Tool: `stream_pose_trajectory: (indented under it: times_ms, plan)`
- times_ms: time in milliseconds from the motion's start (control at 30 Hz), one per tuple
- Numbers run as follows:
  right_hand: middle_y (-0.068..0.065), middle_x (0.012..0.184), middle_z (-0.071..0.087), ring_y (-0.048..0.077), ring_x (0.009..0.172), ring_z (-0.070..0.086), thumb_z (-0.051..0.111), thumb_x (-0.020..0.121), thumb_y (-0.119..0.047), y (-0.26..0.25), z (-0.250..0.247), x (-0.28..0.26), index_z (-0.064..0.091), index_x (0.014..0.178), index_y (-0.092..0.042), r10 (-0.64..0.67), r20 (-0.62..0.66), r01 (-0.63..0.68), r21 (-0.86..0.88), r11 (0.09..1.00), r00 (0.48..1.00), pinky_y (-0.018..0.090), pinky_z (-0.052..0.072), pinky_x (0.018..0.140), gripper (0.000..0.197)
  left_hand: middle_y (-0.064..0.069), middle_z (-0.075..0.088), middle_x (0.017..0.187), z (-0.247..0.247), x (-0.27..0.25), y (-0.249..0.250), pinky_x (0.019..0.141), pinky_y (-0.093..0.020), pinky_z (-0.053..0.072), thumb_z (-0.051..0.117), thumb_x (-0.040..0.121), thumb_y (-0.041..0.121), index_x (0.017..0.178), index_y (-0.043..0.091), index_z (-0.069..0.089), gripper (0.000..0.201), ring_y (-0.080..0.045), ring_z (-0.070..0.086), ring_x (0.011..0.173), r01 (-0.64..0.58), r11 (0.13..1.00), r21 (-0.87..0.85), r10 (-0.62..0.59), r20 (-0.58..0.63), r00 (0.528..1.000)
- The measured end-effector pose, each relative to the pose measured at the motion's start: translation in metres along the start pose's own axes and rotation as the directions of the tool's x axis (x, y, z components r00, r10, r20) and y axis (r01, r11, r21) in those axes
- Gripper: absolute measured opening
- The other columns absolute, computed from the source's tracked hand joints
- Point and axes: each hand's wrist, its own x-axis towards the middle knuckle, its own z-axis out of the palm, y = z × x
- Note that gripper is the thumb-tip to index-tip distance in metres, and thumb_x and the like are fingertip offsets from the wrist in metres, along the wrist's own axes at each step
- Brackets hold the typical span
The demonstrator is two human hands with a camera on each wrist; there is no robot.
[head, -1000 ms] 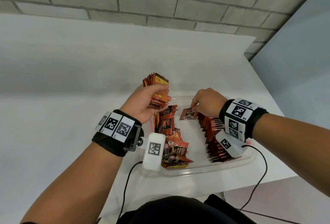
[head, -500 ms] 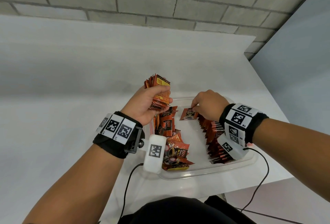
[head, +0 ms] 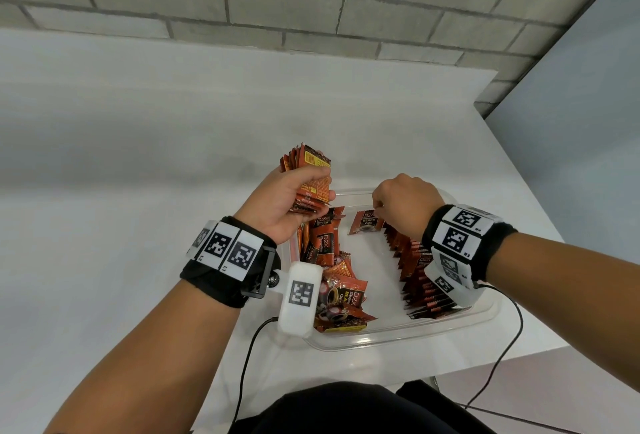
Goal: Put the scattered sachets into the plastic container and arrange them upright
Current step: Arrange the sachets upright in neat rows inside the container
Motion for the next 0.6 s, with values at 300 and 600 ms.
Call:
stream_pose_trajectory:
  times_ms: [300,600]
  plan:
    - [-0.002,0.063,0.031,0.020,0.061,0.040,0.048,0.094,-0.015,-0.002,-0.005,-0.002,0.043,0.075,-0.012,-0.029,-0.044,0.019,-0.214,0.977,0.999,0.027,0.028,0.054,0.020,-0.007,0.064,0.089,0.000,0.000,0.001,0.075,-0.034,0.051,0.064,0.086,0.013,0.098,0.012,0.062,0.012,-0.020,0.066,0.078,-0.001,1.000,-0.005,0.001,0.004,1.000]
    - [-0.004,0.063,0.033,0.021,0.067,0.044,0.048,0.095,-0.031,-0.002,-0.011,-0.004,0.043,0.079,-0.015,0.004,-0.069,-0.015,-0.170,0.985,0.998,0.028,0.032,0.060,0.023,-0.009,0.064,0.092,-0.002,0.000,0.001,0.076,-0.034,0.052,0.061,0.087,0.013,0.105,0.009,0.060,0.018,-0.020,0.066,0.075,0.000,0.999,-0.043,0.001,0.029,1.000]
